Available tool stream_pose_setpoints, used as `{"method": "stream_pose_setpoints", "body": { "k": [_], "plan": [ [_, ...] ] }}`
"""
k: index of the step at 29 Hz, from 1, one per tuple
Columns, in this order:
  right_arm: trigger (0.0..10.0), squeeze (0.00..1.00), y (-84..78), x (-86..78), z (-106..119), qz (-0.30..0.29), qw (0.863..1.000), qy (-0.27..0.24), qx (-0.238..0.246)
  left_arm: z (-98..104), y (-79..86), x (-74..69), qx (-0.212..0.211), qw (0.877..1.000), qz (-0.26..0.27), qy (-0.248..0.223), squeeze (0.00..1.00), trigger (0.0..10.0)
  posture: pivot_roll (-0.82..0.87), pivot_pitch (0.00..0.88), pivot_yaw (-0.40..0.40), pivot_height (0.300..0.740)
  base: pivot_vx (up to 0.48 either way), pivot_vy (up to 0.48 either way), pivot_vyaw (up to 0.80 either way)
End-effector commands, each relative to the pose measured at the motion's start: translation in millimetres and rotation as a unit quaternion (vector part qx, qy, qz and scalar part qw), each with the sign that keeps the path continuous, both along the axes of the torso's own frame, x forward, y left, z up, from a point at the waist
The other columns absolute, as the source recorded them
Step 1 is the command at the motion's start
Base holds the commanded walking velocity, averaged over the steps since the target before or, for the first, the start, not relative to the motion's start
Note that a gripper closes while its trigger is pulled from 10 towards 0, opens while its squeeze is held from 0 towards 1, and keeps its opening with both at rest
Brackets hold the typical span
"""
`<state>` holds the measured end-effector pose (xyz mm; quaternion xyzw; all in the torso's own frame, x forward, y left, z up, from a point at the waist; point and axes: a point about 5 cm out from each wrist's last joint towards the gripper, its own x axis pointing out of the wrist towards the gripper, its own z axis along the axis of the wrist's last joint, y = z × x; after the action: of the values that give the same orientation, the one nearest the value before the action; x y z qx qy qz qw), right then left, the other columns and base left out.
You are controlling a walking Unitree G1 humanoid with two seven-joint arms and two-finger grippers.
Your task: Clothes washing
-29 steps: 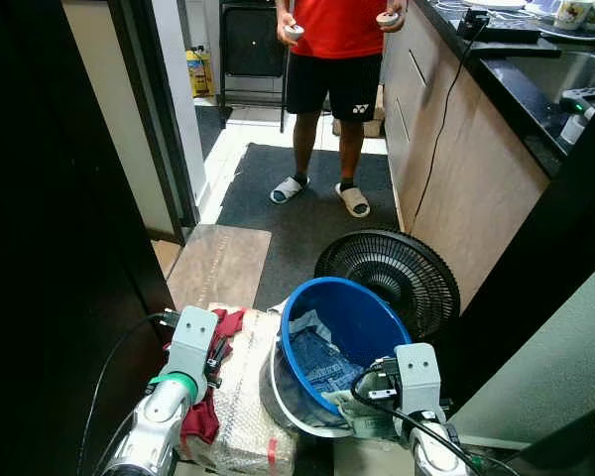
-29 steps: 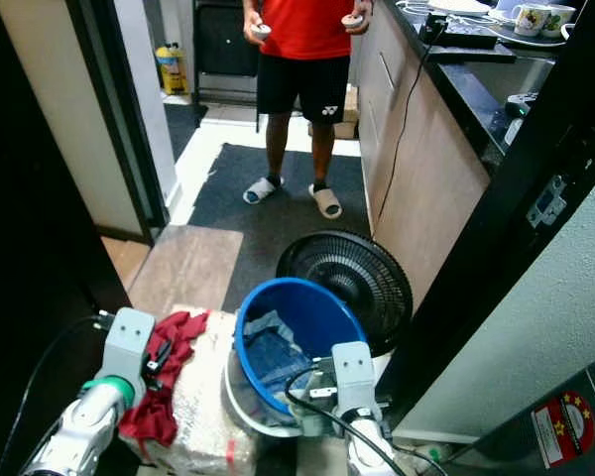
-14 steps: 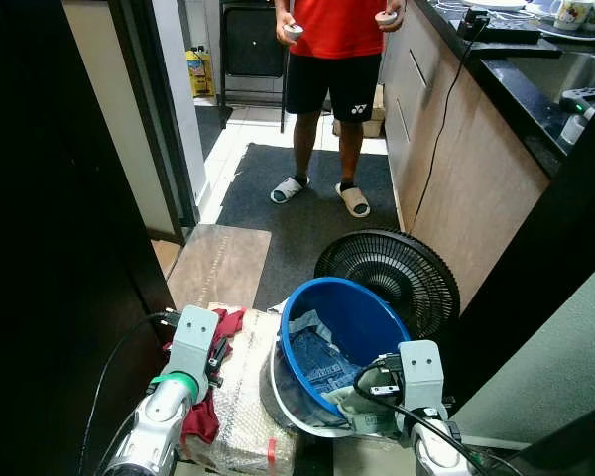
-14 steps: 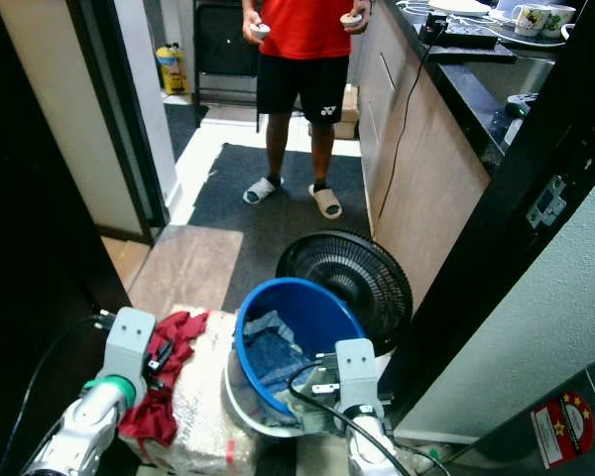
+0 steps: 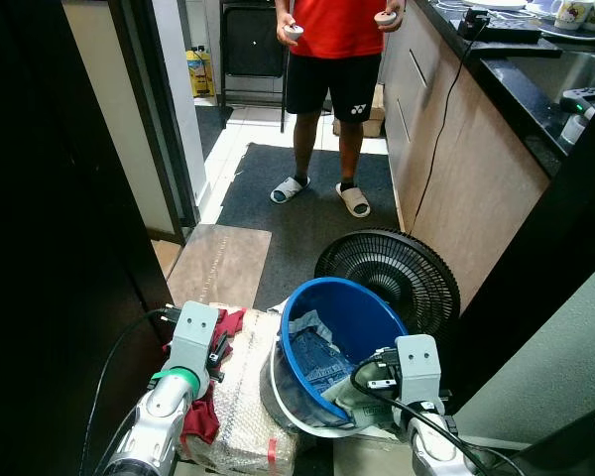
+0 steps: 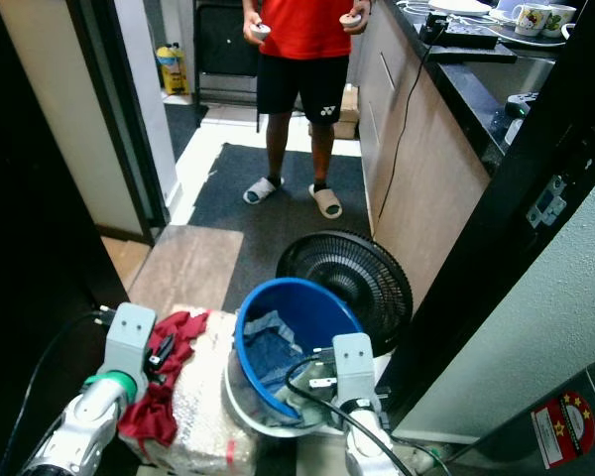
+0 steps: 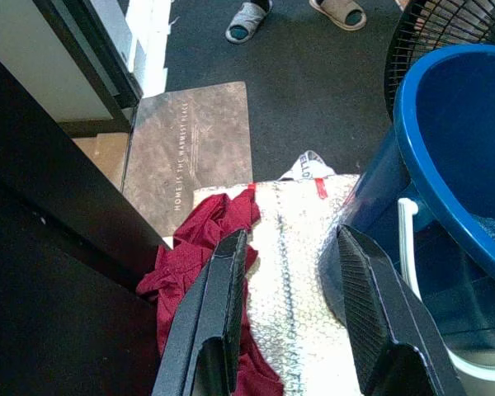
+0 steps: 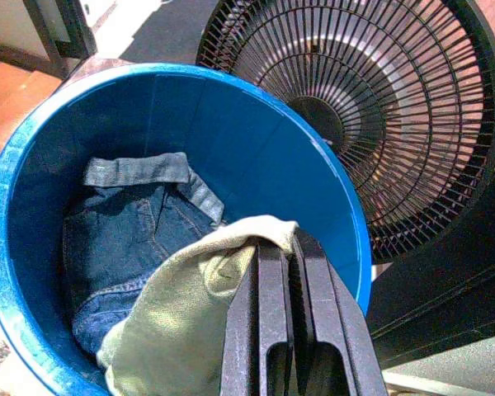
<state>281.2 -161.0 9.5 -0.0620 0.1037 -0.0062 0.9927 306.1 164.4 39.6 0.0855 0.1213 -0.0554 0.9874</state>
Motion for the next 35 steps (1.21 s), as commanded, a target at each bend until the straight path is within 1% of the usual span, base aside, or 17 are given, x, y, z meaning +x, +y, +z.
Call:
{"method": "stream_pose_setpoints", "body": {
  "k": [1, 10, 16, 26, 27, 28, 31, 35],
  "plan": [
    [10.0, 0.00, -1.1, -4.7, -5.8, -0.006, 1.000, 0.014, 0.003, -6.5, 1.4, -3.9, -0.002, 1.000, 0.006, 0.015, 0.00, 10.0, 0.05, 0.000, 0.045, 0.740, 0.000, 0.000, 0.00],
    [10.0, 0.00, -0.5, -5.6, -6.4, 0.004, 1.000, 0.015, -0.001, -9.2, 1.9, -7.6, -0.004, 1.000, 0.014, 0.017, 0.00, 10.0, 0.06, 0.000, 0.029, 0.740, 0.000, 0.000, 0.00],
    [10.0, 0.00, 2.3, -3.8, -4.9, 0.008, 1.000, 0.013, -0.001, -9.1, 1.8, -8.1, -0.005, 1.000, 0.016, 0.016, 0.00, 10.0, 0.06, 0.000, 0.025, 0.740, 0.000, 0.000, 0.00],
    [10.0, 0.00, 2.3, -3.8, -4.9, 0.008, 1.000, 0.013, -0.001, -9.1, 1.8, -8.1, -0.005, 1.000, 0.016, 0.016, 0.00, 10.0, 0.06, 0.000, 0.025, 0.740, 0.000, 0.000, 0.00],
    [10.0, 0.00, 3.1, -4.2, -4.8, 0.010, 1.000, 0.011, -0.003, -8.1, 1.6, -8.2, -0.006, 1.000, 0.017, 0.014, 0.00, 10.0, 0.05, 0.000, 0.029, 0.740, 0.000, 0.000, 0.00],
    [10.0, 0.00, 2.1, -3.0, 2.5, 0.012, 1.000, -0.017, -0.009, 1.3, 3.4, -5.8, -0.005, 1.000, 0.012, -0.006, 0.00, 10.0, 0.06, 0.000, 0.033, 0.740, 0.000, 0.000, 0.00],
    [10.0, 0.00, 1.0, -2.3, 5.6, 0.011, 0.999, -0.028, -0.010, 4.8, 4.1, -5.1, -0.004, 1.000, 0.010, -0.014, 0.00, 10.0, 0.06, 0.000, 0.033, 0.740, 0.000, 0.000, 0.00],
    [10.0, 0.00, 2.7, -1.9, 5.3, 0.017, 0.999, -0.026, -0.012, 2.5, 3.7, -7.2, -0.005, 1.000, 0.012, -0.011, 0.00, 10.0, 0.06, 0.000, 0.029, 0.740, 0.000, 0.000, 0.00]
  ]
}}
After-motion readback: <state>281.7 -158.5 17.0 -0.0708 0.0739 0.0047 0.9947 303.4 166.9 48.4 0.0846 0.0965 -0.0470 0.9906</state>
